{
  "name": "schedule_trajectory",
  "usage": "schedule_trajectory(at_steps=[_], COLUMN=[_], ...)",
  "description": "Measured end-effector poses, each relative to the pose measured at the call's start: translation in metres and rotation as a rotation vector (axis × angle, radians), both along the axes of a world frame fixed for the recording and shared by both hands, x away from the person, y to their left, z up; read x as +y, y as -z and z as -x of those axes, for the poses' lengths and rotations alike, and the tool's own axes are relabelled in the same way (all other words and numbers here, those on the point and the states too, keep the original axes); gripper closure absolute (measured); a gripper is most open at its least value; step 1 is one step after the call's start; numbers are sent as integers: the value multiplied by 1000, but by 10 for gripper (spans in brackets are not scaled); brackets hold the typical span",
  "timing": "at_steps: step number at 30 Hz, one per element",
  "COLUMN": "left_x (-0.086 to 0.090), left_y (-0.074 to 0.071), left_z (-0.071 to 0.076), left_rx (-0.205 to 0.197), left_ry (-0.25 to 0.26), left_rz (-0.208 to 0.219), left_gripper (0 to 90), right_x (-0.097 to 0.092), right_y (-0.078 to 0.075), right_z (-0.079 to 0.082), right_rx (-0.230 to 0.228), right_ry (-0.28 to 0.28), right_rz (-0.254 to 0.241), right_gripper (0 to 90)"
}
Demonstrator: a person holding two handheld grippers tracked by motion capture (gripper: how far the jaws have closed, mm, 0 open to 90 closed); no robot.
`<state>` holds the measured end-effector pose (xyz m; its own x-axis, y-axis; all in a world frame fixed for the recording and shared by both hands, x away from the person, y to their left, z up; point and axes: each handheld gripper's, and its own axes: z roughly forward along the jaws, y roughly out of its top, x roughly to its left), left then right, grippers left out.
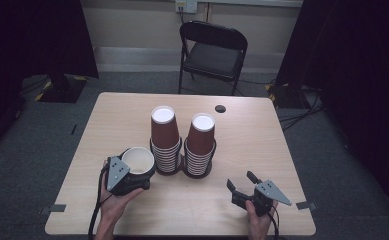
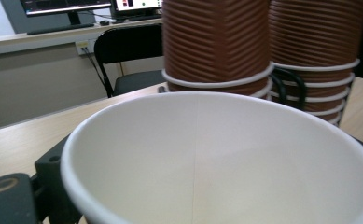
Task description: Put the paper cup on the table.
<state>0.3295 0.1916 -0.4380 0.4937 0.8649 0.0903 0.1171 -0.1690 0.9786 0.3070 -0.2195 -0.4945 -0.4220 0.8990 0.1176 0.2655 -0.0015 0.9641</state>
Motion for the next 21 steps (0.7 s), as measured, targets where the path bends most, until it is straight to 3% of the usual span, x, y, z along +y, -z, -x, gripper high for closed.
schedule_trajectory(at_steps=[5, 8, 13, 14, 17, 19, 21], left_x=[7, 16, 23, 28, 32, 35, 35], left_y=[-4, -9, -10, -9, -7, -6, -4], left_z=[-10, -22, -33, -38, -47, -53, -57], left_rx=[20, 26, 25, 35, 40, 73, 76], left_ry=[-23, -69, -94, -93, -123, -136, -158], left_rz=[33, 67, 73, 120, 134, 154, 129], left_gripper=[68, 68, 67, 67, 66, 64, 63], right_x=[2, 3, 3, 4, 5, 5, 4], right_y=[0, 0, 0, 1, 0, 0, 0], right_z=[-1, 1, 3, 3, 3, 3, 4], right_rx=[-6, -19, -39, -41, -40, -40, -41], right_ry=[18, 31, 24, 28, 29, 30, 33], right_rz=[16, 24, 31, 36, 41, 42, 37], right_gripper=[165, 165, 161, 161, 161, 161, 162])
